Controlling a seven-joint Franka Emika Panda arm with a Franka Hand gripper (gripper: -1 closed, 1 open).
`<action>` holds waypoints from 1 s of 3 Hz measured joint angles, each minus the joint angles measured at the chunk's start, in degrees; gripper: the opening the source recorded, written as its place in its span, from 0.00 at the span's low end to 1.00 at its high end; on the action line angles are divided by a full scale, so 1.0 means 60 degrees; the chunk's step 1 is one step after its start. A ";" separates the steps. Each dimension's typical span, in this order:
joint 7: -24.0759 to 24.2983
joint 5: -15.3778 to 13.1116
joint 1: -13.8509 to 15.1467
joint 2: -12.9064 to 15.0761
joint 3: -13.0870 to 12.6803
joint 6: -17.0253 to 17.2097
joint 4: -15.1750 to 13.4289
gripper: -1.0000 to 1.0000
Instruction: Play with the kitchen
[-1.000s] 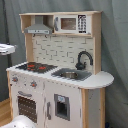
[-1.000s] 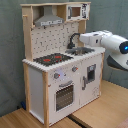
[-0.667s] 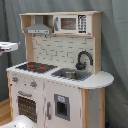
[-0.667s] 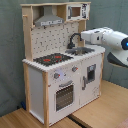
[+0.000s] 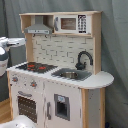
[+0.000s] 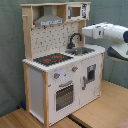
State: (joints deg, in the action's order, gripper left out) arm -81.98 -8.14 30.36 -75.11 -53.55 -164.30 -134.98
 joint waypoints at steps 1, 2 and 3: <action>-0.0673 -0.0006 0.0183 0.0478 0.0222 -0.0657 0.0001 1.00; -0.1187 -0.0007 0.0497 0.1087 0.0253 -0.1409 0.0000 1.00; -0.1236 -0.0003 0.0761 0.1805 0.0124 -0.2037 -0.0001 1.00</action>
State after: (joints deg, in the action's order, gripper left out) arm -89.39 -8.15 34.93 -64.28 -52.80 -176.53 -134.99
